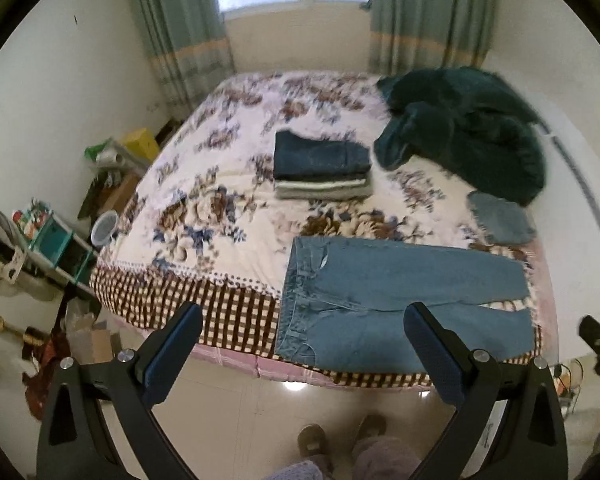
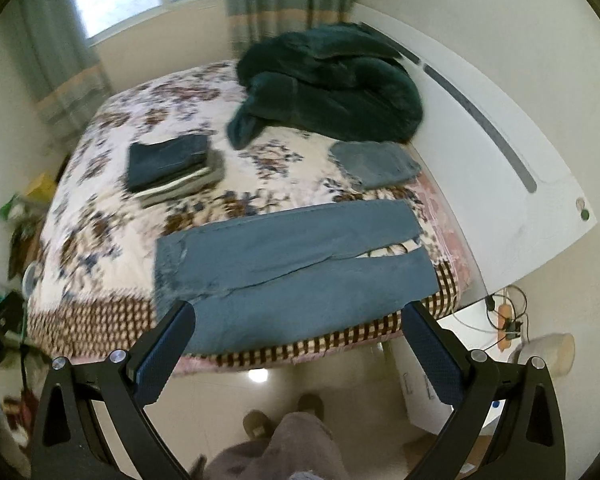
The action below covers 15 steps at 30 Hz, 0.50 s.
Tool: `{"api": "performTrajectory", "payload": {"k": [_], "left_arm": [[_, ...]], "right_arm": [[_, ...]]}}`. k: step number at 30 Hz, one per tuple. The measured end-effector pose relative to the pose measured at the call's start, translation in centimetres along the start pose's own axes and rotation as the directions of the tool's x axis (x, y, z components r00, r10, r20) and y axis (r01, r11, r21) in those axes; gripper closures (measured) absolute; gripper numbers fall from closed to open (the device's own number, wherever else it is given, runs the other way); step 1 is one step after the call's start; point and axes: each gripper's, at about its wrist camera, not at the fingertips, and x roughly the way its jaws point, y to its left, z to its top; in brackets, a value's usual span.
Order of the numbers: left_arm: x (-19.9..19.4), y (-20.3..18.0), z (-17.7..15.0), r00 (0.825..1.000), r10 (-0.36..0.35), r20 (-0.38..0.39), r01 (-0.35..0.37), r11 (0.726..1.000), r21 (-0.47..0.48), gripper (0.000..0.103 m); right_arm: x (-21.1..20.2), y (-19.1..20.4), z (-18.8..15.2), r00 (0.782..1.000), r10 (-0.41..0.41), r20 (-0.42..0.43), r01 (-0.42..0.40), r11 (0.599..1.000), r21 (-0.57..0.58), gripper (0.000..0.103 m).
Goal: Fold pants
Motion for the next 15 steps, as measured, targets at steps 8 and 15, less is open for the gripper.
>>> {"api": "performTrajectory", "payload": {"k": [8,15], "left_arm": [[17.4,-4.0,5.3,0.962,0.066,-0.264,-0.096,0.99,-0.103,0.0],[38.7,-6.9,7.4,0.823,-0.024,-0.568,-0.225,0.904,-0.364,0.0]], "right_arm": [[21.8,-5.2,11.3,0.99,-0.04,-0.136,0.058,0.99,0.126,0.0],[44.9,-9.4,18.9,0.957,-0.017,-0.291,0.094,0.963,0.252,0.0]]}}
